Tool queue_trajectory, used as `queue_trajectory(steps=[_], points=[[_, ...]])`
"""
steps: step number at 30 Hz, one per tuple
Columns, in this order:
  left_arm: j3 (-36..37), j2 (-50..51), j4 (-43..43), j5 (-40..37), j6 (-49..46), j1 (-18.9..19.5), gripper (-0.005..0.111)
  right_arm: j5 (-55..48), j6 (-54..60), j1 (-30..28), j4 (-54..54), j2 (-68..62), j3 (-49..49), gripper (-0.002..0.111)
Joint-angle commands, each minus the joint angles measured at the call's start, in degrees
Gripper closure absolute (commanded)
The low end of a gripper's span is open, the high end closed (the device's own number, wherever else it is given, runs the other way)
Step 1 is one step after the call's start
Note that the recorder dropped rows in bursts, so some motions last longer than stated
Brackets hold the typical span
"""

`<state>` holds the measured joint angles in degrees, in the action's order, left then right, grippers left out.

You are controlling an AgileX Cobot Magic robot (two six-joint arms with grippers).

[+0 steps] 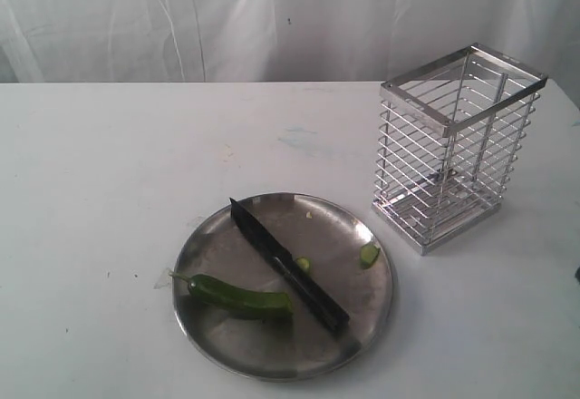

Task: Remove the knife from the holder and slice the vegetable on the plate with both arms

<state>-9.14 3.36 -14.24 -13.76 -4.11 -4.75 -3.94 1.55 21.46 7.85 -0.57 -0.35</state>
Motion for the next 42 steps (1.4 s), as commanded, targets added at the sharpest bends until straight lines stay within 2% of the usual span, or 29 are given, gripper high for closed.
queue_trajectory(steps=[1,4,9,11,14,20,24,28,42], points=[[7.63,-3.36,5.56,7.99,8.92,-0.01,0.107,0.32,-0.27,-7.93,0.15,0.57,0.35,0.108],[9.14,-3.36,9.27,12.49,13.46,-0.01,0.107,0.19,-0.27,-8.53,0.15,0.57,0.35,0.108],[9.14,-3.36,8.68,7.05,12.55,-0.01,0.107,0.19,-0.27,-11.45,0.15,0.57,0.35,0.108],[9.14,-3.36,7.43,4.98,8.85,-0.01,0.107,0.19,-0.27,-12.95,0.15,0.57,0.35,0.108],[9.14,-3.36,6.43,5.04,5.05,-0.01,0.107,0.19,-0.27,-13.26,0.15,0.57,0.35,0.108],[9.14,-3.36,6.43,5.15,4.92,0.08,0.107,0.19,-0.27,-13.26,0.15,0.57,0.35,0.108],[9.14,-3.36,6.43,5.15,4.92,0.08,0.107,-3.88,-0.27,-13.23,0.15,0.57,0.35,0.108],[9.14,-3.36,6.43,5.15,4.92,0.08,0.107,-18.88,-0.77,-13.23,0.15,0.57,0.35,0.108],[9.14,-3.36,6.43,5.15,4.92,0.08,0.107,-18.88,-1.89,-13.23,0.04,0.57,0.35,0.108]])
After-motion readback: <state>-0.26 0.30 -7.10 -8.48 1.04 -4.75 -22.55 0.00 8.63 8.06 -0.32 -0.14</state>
